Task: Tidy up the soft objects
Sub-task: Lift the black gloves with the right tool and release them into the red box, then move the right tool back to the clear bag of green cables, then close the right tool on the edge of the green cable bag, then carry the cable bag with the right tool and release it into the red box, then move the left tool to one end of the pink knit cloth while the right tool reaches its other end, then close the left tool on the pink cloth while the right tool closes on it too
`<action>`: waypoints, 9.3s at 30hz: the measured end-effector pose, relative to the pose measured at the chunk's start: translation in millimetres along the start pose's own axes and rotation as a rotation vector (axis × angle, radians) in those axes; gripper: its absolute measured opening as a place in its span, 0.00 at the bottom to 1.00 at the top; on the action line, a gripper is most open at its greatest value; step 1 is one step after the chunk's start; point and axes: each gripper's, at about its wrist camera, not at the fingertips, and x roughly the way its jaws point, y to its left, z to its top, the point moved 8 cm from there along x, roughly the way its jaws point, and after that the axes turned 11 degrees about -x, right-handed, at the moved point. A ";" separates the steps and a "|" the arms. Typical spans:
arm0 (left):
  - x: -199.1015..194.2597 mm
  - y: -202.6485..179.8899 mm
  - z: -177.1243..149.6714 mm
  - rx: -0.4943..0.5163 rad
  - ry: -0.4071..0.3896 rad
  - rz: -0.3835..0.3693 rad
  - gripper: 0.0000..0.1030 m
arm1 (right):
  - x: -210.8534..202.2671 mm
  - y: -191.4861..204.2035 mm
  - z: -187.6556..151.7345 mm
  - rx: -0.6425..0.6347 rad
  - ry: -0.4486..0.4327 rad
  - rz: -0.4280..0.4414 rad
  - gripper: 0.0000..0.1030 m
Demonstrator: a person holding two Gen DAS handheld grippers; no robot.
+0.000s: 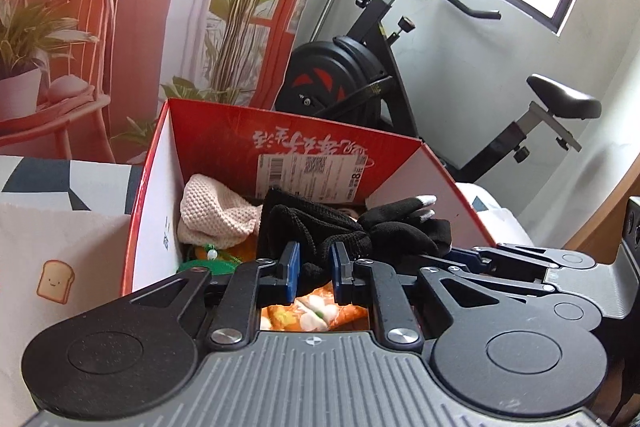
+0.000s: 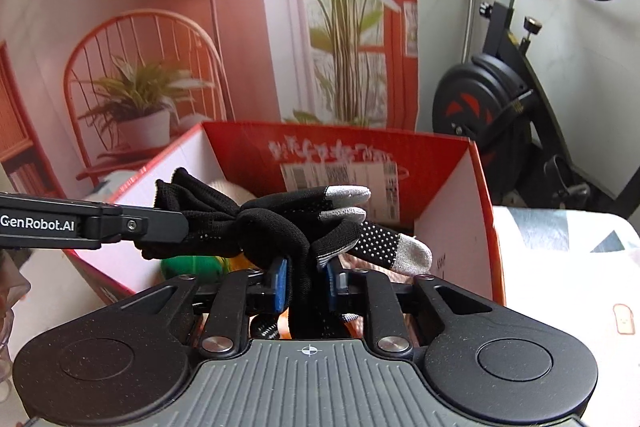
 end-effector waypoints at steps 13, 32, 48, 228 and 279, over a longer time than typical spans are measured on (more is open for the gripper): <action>-40.0 -1.3 -14.1 0.067 -0.028 0.024 0.37 | -43.9 -0.3 -16.8 0.030 -0.030 -0.045 0.37; -98.2 6.4 -123.8 0.028 0.055 0.003 0.37 | -128.2 48.4 -113.1 0.127 -0.007 -0.035 0.37; -77.3 24.7 -206.9 -0.070 0.178 0.013 0.37 | -132.6 86.2 -177.3 0.150 0.112 -0.015 0.39; -86.0 60.7 -203.1 -0.060 0.150 0.139 0.48 | -140.8 37.1 -209.7 0.179 0.085 -0.138 0.32; -86.5 65.9 -211.6 -0.054 0.120 0.123 0.40 | -123.7 40.6 -219.5 0.323 0.127 -0.080 0.43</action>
